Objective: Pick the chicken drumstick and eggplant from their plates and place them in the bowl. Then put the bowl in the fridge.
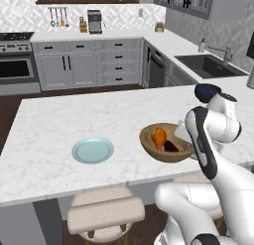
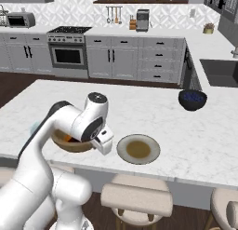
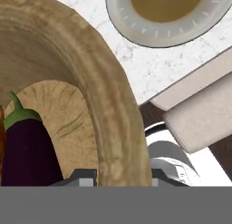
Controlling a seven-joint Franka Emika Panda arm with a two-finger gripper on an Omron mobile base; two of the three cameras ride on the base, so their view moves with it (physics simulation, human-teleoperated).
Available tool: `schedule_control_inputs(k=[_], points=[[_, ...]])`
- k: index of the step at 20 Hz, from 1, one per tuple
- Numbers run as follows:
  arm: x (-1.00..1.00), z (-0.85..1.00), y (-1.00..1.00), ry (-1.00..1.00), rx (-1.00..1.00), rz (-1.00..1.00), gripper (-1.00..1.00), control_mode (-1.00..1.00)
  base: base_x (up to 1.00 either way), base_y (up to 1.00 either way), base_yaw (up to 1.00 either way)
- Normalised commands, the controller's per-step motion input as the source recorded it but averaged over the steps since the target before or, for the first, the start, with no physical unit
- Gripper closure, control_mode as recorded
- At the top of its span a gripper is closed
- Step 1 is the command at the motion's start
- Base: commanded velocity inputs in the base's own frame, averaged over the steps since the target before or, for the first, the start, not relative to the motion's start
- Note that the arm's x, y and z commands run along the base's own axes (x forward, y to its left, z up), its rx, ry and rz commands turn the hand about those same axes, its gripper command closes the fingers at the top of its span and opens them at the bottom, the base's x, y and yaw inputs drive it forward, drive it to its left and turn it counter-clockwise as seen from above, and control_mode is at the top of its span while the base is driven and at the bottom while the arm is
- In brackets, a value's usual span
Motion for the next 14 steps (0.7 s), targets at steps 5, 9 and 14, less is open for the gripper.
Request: schedule_control_inputs(k=[5,9,14], points=[[-0.39,0.9,0.0,0.04,0.08,0.0,1.0,-1.0,0.0,0.0,0.0],[-0.05,0.46,0.0,0.15,0.02,0.0,1.0,-1.0,0.0,0.0,0.0],[0.0,0.0,0.0,0.04,0.0,0.0,1.0,-1.0,0.0,0.0,0.0]])
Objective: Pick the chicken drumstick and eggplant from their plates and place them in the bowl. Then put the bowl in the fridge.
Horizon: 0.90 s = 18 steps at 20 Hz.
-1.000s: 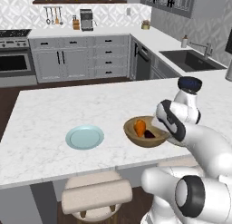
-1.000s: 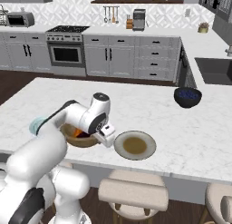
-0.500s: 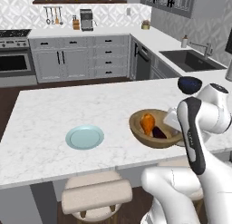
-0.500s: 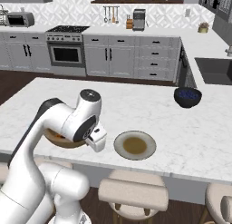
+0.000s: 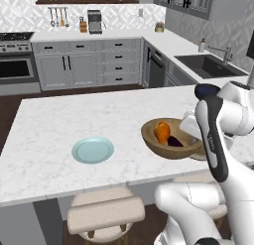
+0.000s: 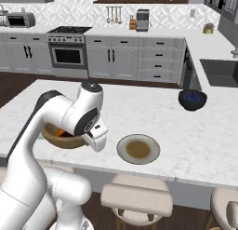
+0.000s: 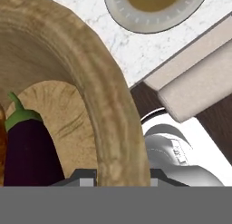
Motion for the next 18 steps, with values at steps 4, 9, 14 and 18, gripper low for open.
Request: schedule_control_inputs(k=[4,9,14,18], points=[[-0.04,0.0,0.0,0.0,0.0,0.0,1.0,-1.0,0.0,0.0,0.0],[0.0,0.0,0.0,0.0,0.0,0.0,1.0,1.0,-0.96,0.18,0.0],[0.0,0.0,0.0,0.0,0.0,0.0,1.0,1.0,-0.52,1.0,0.0],[0.0,0.0,0.0,0.0,0.0,0.0,1.0,1.0,-0.38,1.0,-0.02]])
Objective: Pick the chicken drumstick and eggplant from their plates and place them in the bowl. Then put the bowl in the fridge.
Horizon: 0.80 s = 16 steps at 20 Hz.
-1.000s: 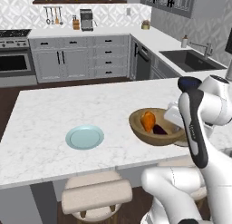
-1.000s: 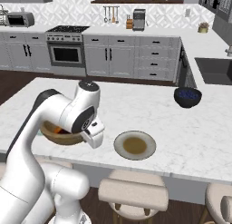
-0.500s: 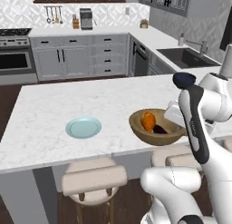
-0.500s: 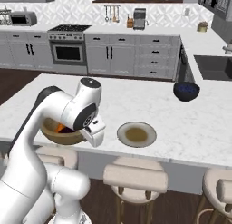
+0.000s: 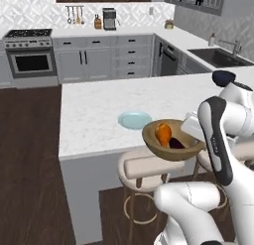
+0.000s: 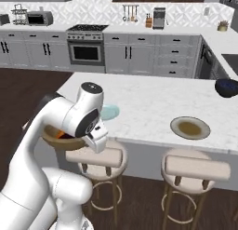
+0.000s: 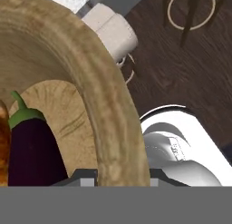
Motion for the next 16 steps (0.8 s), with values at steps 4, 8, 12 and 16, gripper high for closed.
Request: schedule_control_inputs(k=[4,8,12,16], points=[[0.0,0.0,0.0,0.0,0.0,0.0,1.0,1.0,-0.15,1.0,-0.05],[0.0,0.0,0.0,0.0,0.0,0.0,1.0,1.0,0.05,1.0,-0.1],[0.0,0.0,0.0,0.0,0.0,0.0,1.0,1.0,0.41,1.0,-0.15],[0.0,0.0,0.0,0.0,0.0,0.0,1.0,1.0,0.42,1.0,-0.14]])
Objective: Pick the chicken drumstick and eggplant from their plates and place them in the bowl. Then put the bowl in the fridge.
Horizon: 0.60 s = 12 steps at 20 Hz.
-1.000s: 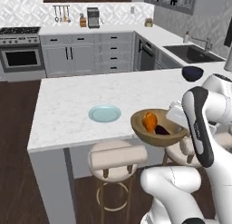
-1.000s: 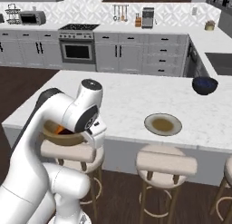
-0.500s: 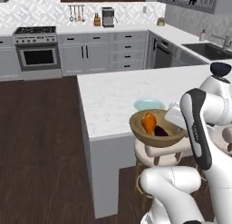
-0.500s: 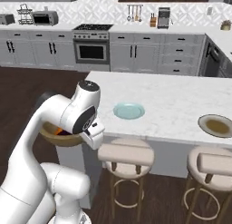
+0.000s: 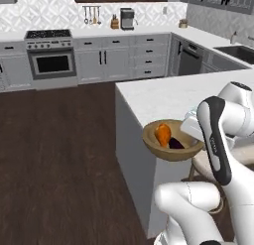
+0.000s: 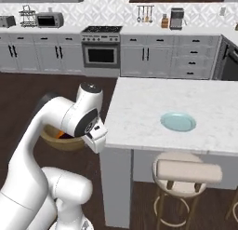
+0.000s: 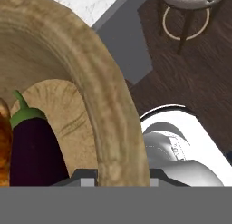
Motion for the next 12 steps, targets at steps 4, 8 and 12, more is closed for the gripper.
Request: schedule_control_inputs(k=[4,8,12], points=[[0.0,0.0,0.0,0.0,0.0,0.0,1.0,1.0,0.44,1.0,-0.07],[0.0,0.0,0.0,0.0,0.0,0.0,1.0,1.0,0.69,1.0,-0.03],[0.0,0.0,0.0,0.0,0.0,0.0,1.0,1.0,0.9,1.0,-0.01]])
